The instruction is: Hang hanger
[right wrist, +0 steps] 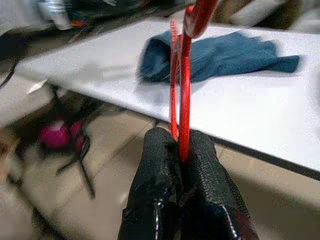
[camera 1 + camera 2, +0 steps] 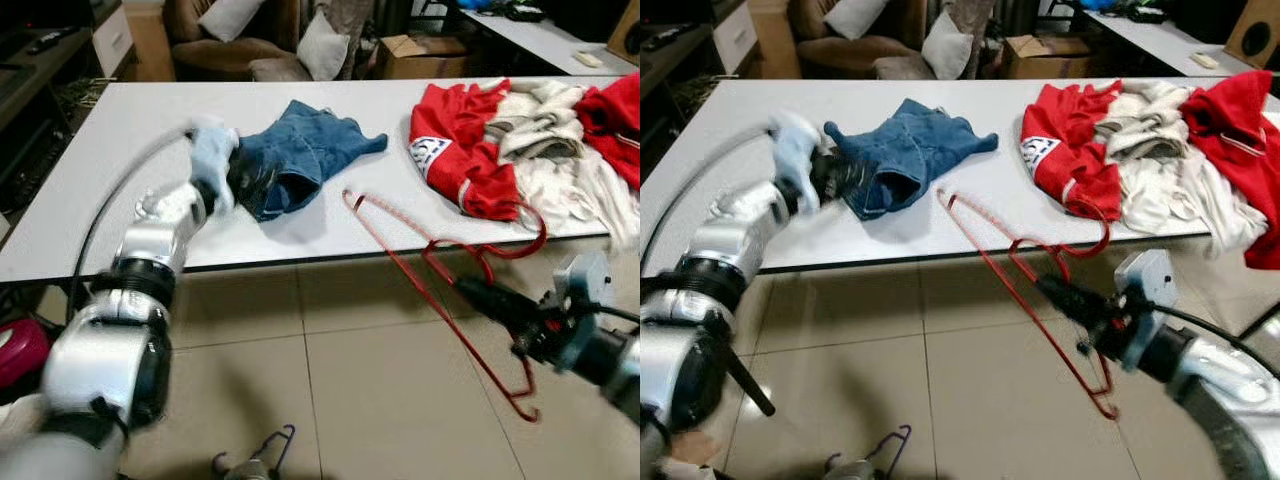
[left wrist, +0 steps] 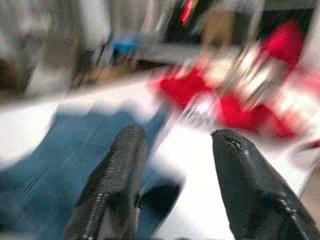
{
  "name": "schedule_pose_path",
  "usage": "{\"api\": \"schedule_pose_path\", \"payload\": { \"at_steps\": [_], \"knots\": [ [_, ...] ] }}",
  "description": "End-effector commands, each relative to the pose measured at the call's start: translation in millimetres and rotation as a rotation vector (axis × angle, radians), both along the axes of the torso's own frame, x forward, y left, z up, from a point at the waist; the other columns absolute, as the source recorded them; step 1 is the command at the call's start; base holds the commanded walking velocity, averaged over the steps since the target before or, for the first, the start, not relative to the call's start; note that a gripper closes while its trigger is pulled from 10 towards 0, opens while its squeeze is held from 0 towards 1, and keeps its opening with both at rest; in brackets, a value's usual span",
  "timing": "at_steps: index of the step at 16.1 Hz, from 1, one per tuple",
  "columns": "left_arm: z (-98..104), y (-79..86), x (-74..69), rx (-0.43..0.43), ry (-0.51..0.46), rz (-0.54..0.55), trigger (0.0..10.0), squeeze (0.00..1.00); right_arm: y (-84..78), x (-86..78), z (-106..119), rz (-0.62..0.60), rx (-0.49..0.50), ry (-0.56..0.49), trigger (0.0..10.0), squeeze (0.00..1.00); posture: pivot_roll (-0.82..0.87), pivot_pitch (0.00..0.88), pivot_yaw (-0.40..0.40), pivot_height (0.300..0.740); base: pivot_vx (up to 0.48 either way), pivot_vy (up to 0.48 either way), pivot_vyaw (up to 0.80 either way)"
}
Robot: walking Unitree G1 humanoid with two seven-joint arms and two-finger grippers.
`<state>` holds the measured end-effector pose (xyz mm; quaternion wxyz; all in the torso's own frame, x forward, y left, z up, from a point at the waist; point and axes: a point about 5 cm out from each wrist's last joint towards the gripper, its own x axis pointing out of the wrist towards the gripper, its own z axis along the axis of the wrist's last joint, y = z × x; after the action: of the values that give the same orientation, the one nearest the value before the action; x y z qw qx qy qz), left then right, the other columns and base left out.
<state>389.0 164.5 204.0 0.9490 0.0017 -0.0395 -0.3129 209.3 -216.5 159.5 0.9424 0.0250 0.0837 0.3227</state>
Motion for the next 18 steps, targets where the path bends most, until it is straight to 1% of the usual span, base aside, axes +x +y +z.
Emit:
{"api": "schedule_pose_path", "payload": {
  "at_steps": [1, 2, 3, 4, 5, 6, 7, 8, 9, 10, 11, 12, 13, 14, 15, 16, 17, 18],
  "knots": [
    [14.8, -0.2, -6.0, -0.114, -0.046, -0.015, 10.0, 0.00, 1.3, 4.4, 2.7, -0.073, 0.029, -0.027, 10.0, 0.00, -0.16, 0.000, -0.019, 0.740, 0.000, 0.000, 0.00],
    [16.2, -0.3, -11.2, -0.155, -0.055, 0.005, 10.0, 0.00, 5.7, 7.2, 0.3, -0.125, 0.052, -0.035, 10.0, 0.00, -0.16, 0.000, -0.012, 0.740, 0.000, 0.000, 0.00],
    [9.7, -1.2, -20.5, -0.173, -0.019, 0.026, 10.0, 0.00, 9.1, 12.9, -4.8, -0.218, 0.082, -0.043, 10.0, 0.00, -0.16, 0.000, -0.004, 0.740, 0.000, 0.000, 0.00],
    [2.0, -2.3, -29.1, -0.153, 0.005, 0.038, 10.0, 0.00, 12.2, 17.0, -7.4, -0.286, 0.096, -0.044, 10.0, 0.00, -0.16, 0.000, -0.002, 0.740, 0.000, 0.000, 0.00],
    [-11.3, -2.9, -48.0, -0.131, 0.022, 0.070, 10.0, 0.00, 23.5, 19.9, -8.5, -0.357, 0.096, -0.057, 10.0, 0.00, -0.16, 0.000, -0.003, 0.740, 0.000, 0.000, 0.00],
    [-18.9, -3.4, -58.9, -0.127, 0.035, 0.098, 10.0, 0.00, 25.6, 20.5, -11.0, -0.443, 0.060, -0.071, 10.0, 0.00, -0.17, 0.000, -0.006, 0.740, 0.000, 0.000, 0.00],
    [-29.7, -2.0, -68.6, -0.129, 0.055, 0.168, 10.0, 0.00, 27.7, 20.4, -15.5, -0.516, 0.039, -0.064, 10.0, 0.00, -0.17, 0.000, -0.013, 0.740, 0.000, 0.000, 0.00],
    [-36.3, -1.3, -73.8, -0.124, 0.072, 0.210, 10.0, 0.00, 30.2, 20.2, -17.8, -0.537, 0.039, -0.056, 10.0, 0.00, -0.17, 0.000, -0.017, 0.740, 0.000, -0.315, 0.00],
    [-47.1, -2.8, -80.9, -0.082, 0.087, 0.257, 10.0, 0.00, 33.2, 20.8, -20.6, -0.571, 0.056, -0.039, 10.0, 0.00, -0.16, 0.000, -0.023, 0.740, 0.000, -0.480, 0.00],
    [-48.2, -8.3, -84.5, -0.074, 0.091, 0.273, 10.0, 0.00, 36.9, 23.2, -17.6, -0.568, 0.018, -0.060, 10.0, 0.00, -0.16, 0.000, -0.032, 0.740, 0.000, -0.480, 0.00],
    [-47.2, -11.6, -88.6, -0.046, 0.089, 0.283, 10.0, 0.00, 39.4, 24.5, -14.7, -0.565, -0.005, -0.077, 10.0, 0.00, -0.17, 0.000, -0.039, 0.740, 0.000, -0.480, 0.00],
    [-48.7, -12.3, -93.8, -0.019, 0.094, 0.294, 10.0, 0.00, 40.3, 23.9, -14.4, -0.579, -0.008, -0.081, 10.0, 0.00, -0.17, 0.000, -0.050, 0.740, 0.000, -0.480, 0.00],
    [-51.1, -12.6, -98.1, 0.021, 0.084, 0.309, 10.0, 0.00, 38.1, 22.8, -15.1, -0.588, -0.024, -0.087, 10.0, 0.00, -0.17, 0.000, -0.060, 0.740, 0.000, -0.480, 0.00],
    [-51.5, -13.8, -99.4, 0.024, 0.083, 0.313, 10.0, 0.00, 36.3, 22.8, -15.0, -0.591, -0.031, -0.087, 10.0, 0.00, -0.17, 0.000, -0.060, 0.740, 0.000, -0.480, 0.00],
    [-49.2, -17.4, -101.8, -0.005, 0.083, 0.332, 10.0, 0.00, 31.5, 24.1, -12.3, -0.598, -0.054, -0.094, 10.0, 0.00, -0.17, 0.000, -0.066, 0.740, 0.000, -0.480, 0.00],
    [-49.3, -18.3, -102.6, -0.005, 0.083, 0.336, 10.0, 0.00, 26.5, 24.7, -10.8, -0.620, -0.068, -0.103, 10.0, 0.00, -0.18, 0.000, -0.063, 0.740, 0.000, -0.480, 0.00],
    [-51.5, -18.7, -104.3, 0.002, 0.093, 0.339, 10.0, 0.00, 19.6, 23.8, -11.2, -0.673, -0.081, -0.104, 10.0, 0.00, -0.18, 0.000, -0.063, 0.740, 0.000, -0.480, 0.00],
    [-52.3, -18.7, -106.1, 0.006, 0.104, 0.339, 10.0, 0.00, 15.8, 21.0, -8.5, -0.709, -0.057, -0.106, 10.0, 0.00, -0.19, 0.018, -0.036, 0.740, 0.000, -0.480, 0.00]
  ]
}}
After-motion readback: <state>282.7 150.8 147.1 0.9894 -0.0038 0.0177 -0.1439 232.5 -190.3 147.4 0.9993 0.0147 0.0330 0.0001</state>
